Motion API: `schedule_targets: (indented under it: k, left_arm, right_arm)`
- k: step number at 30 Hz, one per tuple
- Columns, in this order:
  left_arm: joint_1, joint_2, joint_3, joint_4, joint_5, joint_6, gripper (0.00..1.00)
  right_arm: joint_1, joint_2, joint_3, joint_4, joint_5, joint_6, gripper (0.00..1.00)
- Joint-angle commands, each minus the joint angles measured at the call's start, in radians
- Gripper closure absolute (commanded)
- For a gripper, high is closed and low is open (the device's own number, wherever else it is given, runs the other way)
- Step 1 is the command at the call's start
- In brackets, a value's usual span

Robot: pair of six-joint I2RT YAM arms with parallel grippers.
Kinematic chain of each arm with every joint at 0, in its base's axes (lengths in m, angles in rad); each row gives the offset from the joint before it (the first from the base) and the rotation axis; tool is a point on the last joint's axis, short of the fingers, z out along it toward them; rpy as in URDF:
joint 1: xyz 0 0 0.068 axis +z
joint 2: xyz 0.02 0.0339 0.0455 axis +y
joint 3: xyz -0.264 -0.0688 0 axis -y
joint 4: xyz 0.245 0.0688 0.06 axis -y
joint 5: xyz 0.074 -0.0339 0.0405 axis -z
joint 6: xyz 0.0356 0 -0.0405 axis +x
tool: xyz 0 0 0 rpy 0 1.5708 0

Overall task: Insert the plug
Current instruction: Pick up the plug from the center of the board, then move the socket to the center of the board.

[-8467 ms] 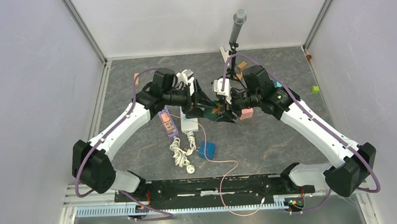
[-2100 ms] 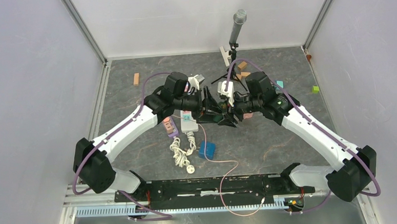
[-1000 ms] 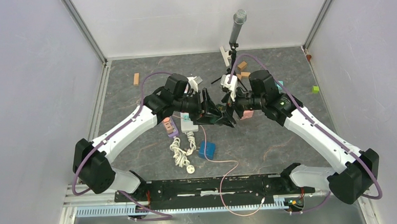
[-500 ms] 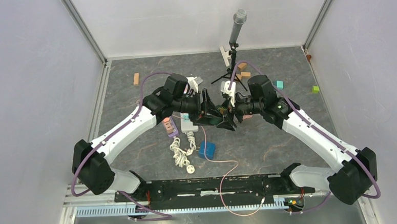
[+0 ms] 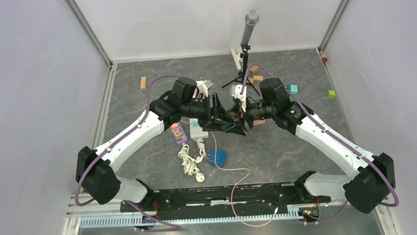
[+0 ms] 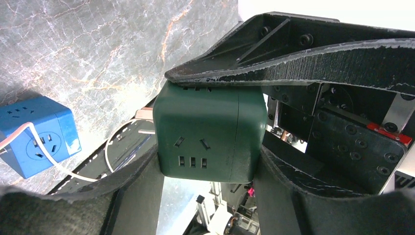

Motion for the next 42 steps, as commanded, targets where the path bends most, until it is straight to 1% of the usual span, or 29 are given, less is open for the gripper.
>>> schedule_targets:
  k: [1, 3, 4, 5, 6, 7, 8, 9, 10, 13, 16, 20, 24, 25, 27, 30, 33, 37, 40, 42]
  left_arm:
    - [0.002, -0.011, 0.041, 0.028, 0.062, 0.048, 0.98]
    - [0.002, -0.01, 0.047, 0.029, 0.062, 0.052, 0.98]
    - [0.002, -0.011, 0.051, 0.028, 0.058, 0.057, 0.98]
    - [0.004, -0.012, 0.052, 0.029, 0.054, 0.063, 0.91]
    - [0.008, -0.017, 0.053, 0.028, 0.047, 0.069, 0.71]
    - [0.013, -0.023, 0.052, 0.027, 0.037, 0.074, 0.46]
    - [0.018, -0.028, 0.053, 0.019, 0.016, 0.083, 0.3]
    - [0.027, -0.043, 0.05, 0.015, -0.014, 0.092, 0.03]
    - [0.036, -0.058, 0.042, 0.018, -0.042, 0.101, 0.0]
    - [0.066, -0.095, 0.013, 0.016, -0.145, 0.148, 0.0]
    - [0.068, -0.091, 0.028, -0.063, -0.321, 0.278, 0.0]
    - [0.068, 0.009, 0.103, -0.174, -0.577, 0.389, 0.0]
    - [0.069, 0.151, 0.212, -0.267, -0.779, 0.39, 0.0]
    - [0.07, 0.193, 0.244, -0.278, -0.809, 0.387, 0.0]
    - [0.073, 0.272, 0.304, -0.306, -0.849, 0.383, 0.0]
    - [0.085, 0.388, 0.383, -0.342, -0.855, 0.389, 0.0]
    - [0.101, 0.475, 0.422, -0.37, -0.854, 0.404, 0.0]
    - [0.108, 0.552, 0.431, -0.4, -0.856, 0.439, 0.0]
    - [0.107, 0.58, 0.414, -0.418, -0.891, 0.451, 0.0]
    - [0.107, 0.594, 0.398, -0.417, -0.89, 0.454, 0.0]
  right_arm:
    - [-0.004, -0.011, 0.026, 0.062, -0.013, 0.006, 0.39]
    - [-0.004, 0.003, 0.036, 0.034, -0.014, -0.002, 0.64]
    - [-0.004, 0.009, 0.044, 0.021, -0.014, -0.006, 0.83]
    - [-0.004, 0.014, 0.049, 0.01, -0.011, -0.012, 1.0]
    - [-0.004, 0.017, 0.055, -0.001, -0.003, -0.015, 1.0]
    - [-0.004, 0.017, 0.055, -0.005, 0.008, -0.016, 1.0]
    - [-0.004, 0.013, 0.054, -0.005, 0.027, -0.016, 1.0]
    - [-0.004, 0.006, 0.049, -0.002, 0.05, -0.016, 1.0]
    - [-0.005, -0.002, 0.044, 0.007, 0.072, -0.015, 1.0]
    - [-0.008, -0.032, 0.012, 0.035, 0.153, -0.002, 1.0]
    - [-0.02, -0.068, -0.034, 0.069, 0.215, 0.03, 1.0]
    - [-0.039, -0.099, -0.075, 0.072, 0.274, 0.071, 1.0]
    - [-0.06, -0.151, -0.117, 0.076, 0.381, 0.119, 1.0]
    - [-0.072, -0.163, -0.127, 0.078, 0.393, 0.127, 1.0]
    - [-0.093, -0.184, -0.149, 0.086, 0.407, 0.136, 1.0]
    - [-0.11, -0.196, -0.163, 0.076, 0.408, 0.13, 1.0]
    - [-0.117, -0.194, -0.161, 0.055, 0.39, 0.115, 1.0]
    - [-0.123, -0.177, -0.153, 0.028, 0.375, 0.104, 1.0]
    - [-0.125, -0.167, -0.147, 0.024, 0.372, 0.101, 1.0]
    - [-0.126, -0.165, -0.146, 0.029, 0.367, 0.103, 1.0]
